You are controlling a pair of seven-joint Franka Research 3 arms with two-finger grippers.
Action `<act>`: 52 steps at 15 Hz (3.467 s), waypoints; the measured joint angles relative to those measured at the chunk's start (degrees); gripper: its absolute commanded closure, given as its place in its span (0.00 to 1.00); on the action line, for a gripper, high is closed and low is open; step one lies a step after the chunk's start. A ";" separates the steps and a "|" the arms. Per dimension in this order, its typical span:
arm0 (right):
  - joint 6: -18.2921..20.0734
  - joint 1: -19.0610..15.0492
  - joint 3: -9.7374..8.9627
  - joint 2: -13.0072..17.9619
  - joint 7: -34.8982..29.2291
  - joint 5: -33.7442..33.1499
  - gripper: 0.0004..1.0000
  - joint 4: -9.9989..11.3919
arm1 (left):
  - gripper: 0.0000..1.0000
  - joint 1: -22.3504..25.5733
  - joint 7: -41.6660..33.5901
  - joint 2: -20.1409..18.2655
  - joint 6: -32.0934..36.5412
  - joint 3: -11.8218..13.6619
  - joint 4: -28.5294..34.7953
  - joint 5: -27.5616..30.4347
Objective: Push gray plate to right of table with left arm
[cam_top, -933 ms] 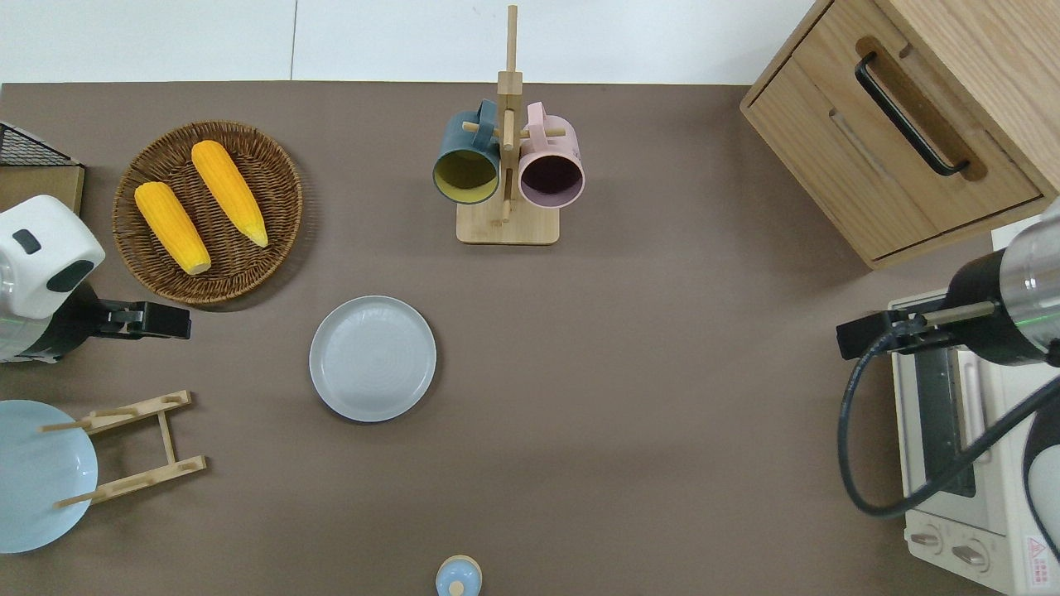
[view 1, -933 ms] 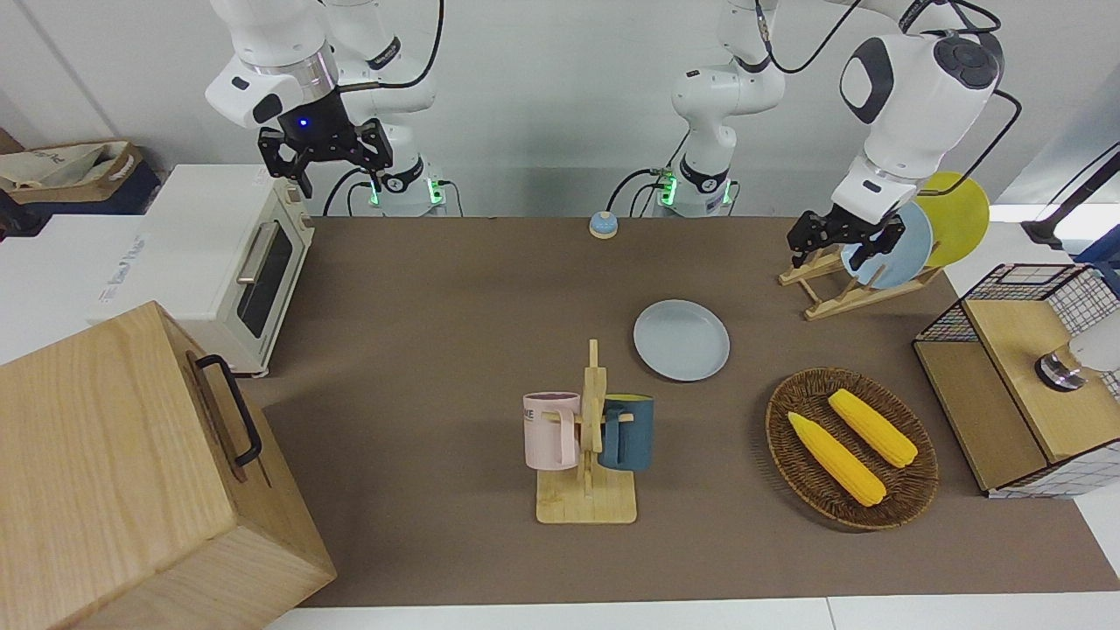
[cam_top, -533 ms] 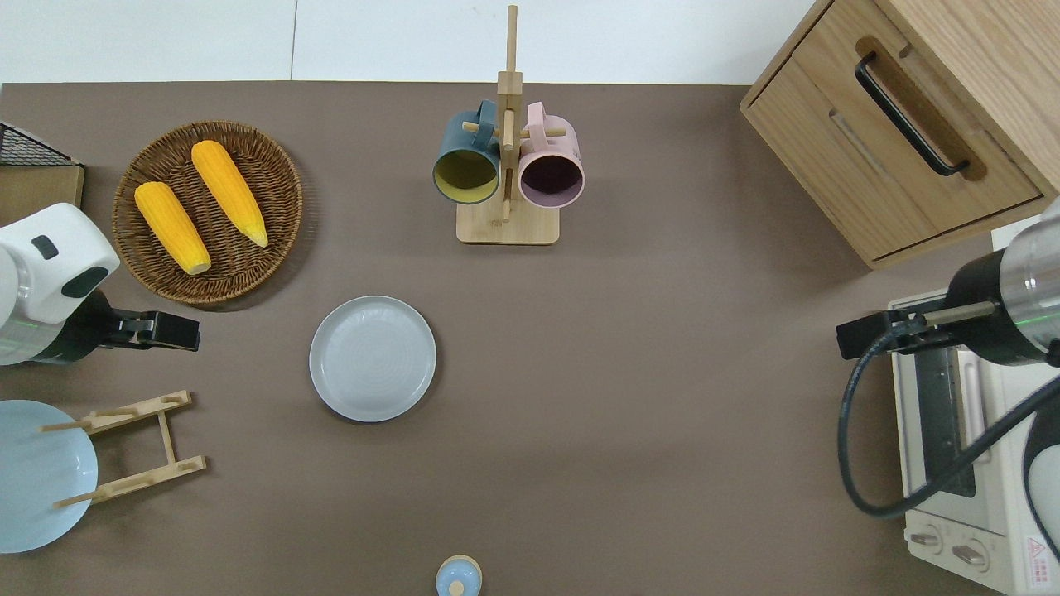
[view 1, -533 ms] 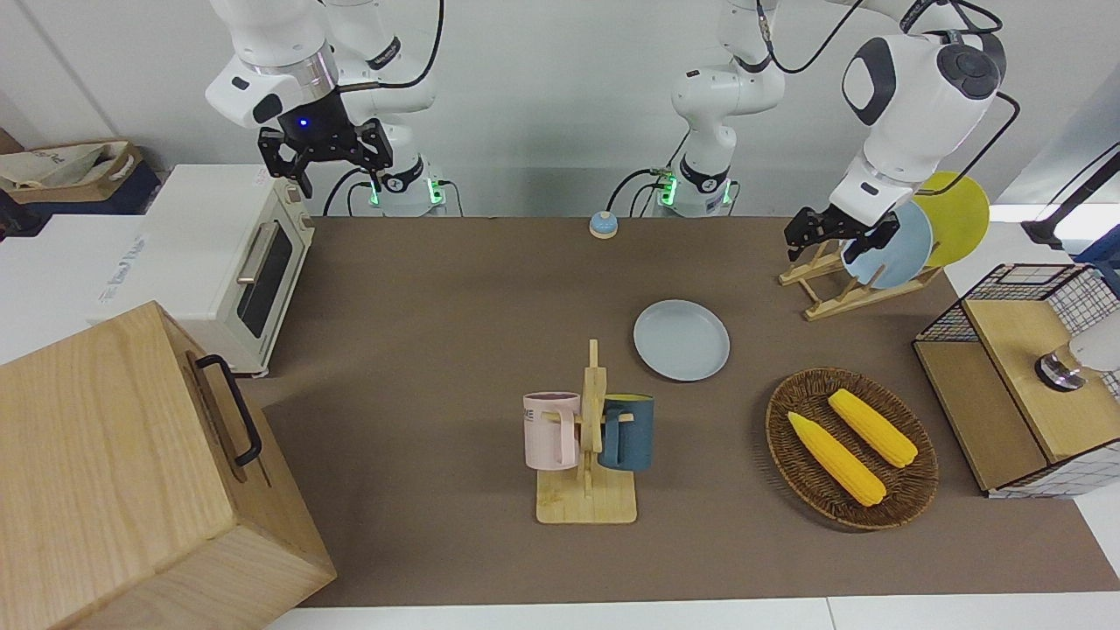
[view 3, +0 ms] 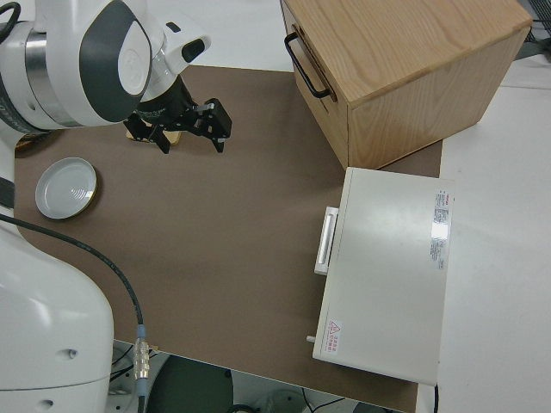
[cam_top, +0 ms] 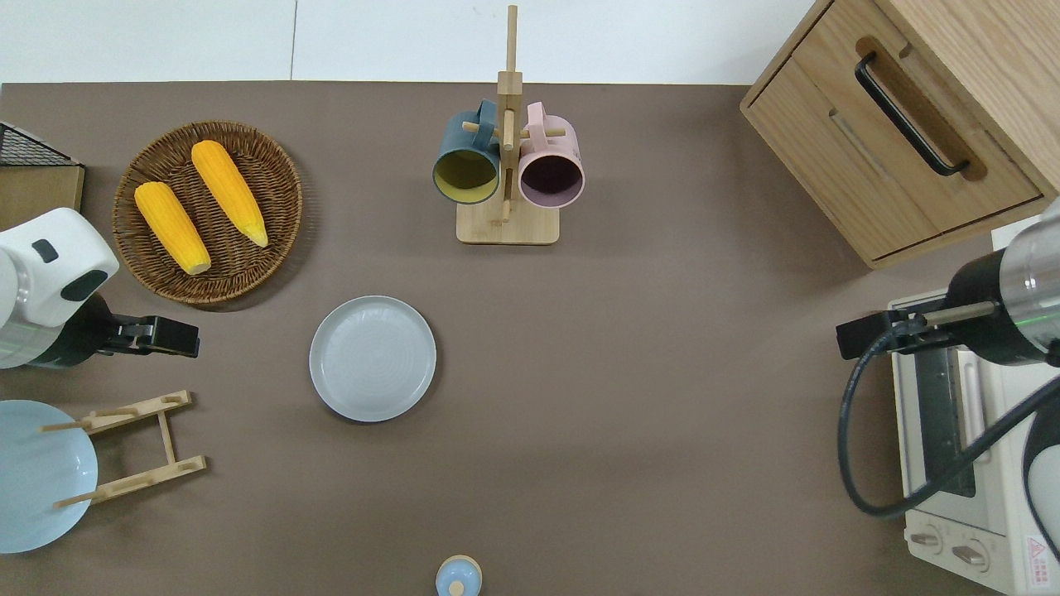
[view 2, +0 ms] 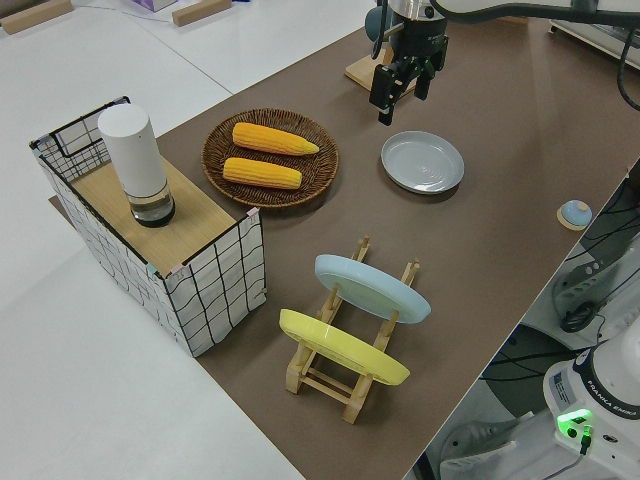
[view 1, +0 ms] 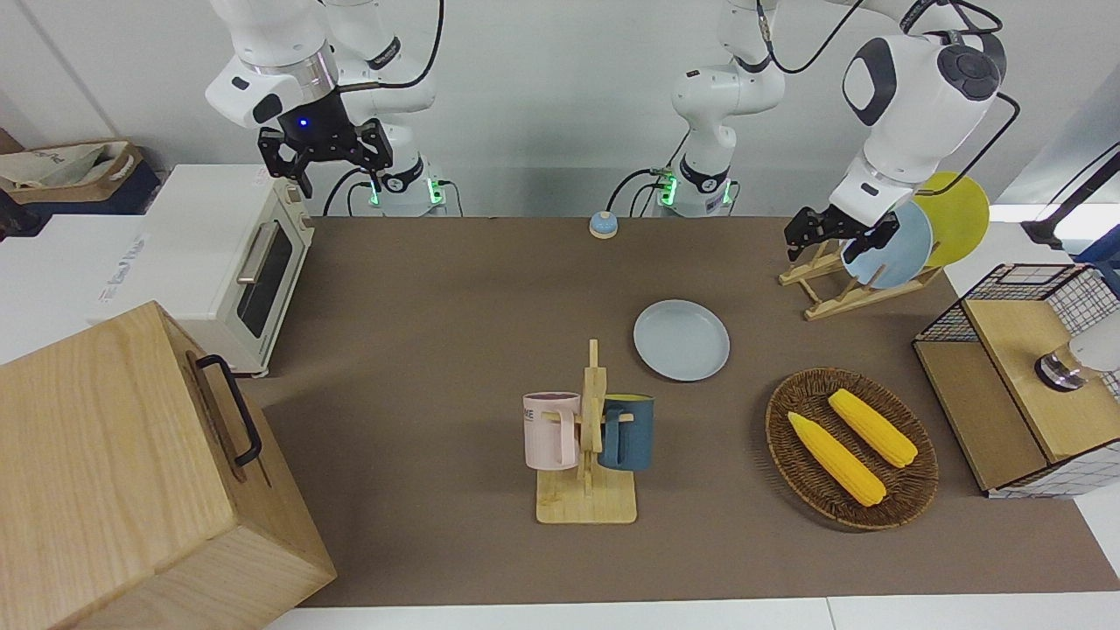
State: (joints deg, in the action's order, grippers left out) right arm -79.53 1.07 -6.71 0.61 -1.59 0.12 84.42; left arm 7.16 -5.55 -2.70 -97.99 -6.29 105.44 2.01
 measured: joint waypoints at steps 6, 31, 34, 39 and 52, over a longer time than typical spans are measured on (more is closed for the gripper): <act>0.00 0.00 0.00 0.00 0.00 0.00 0.02 0.00 | 0.00 0.00 -0.01 0.03 0.04 -0.05 0.35 0.14; 0.00 0.00 0.00 0.00 0.00 0.00 0.02 0.00 | 0.00 -0.04 -0.02 0.03 0.05 -0.30 0.68 0.16; 0.00 0.00 0.00 0.00 0.00 0.00 0.02 0.00 | 0.00 -0.05 -0.02 0.03 0.07 -0.42 0.80 0.16; 0.00 0.00 0.00 0.00 0.00 0.00 0.02 0.00 | 0.00 -0.06 -0.02 0.01 0.08 -0.55 1.18 0.16; 0.00 0.00 0.00 0.00 0.00 0.00 0.02 0.00 | 0.00 -0.06 -2.45 -0.01 -0.18 -0.69 1.47 0.16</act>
State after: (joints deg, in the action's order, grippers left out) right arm -79.53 1.07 -6.71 0.61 -1.59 0.12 84.42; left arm 7.10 -8.00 -2.71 -98.17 -6.98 106.91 2.16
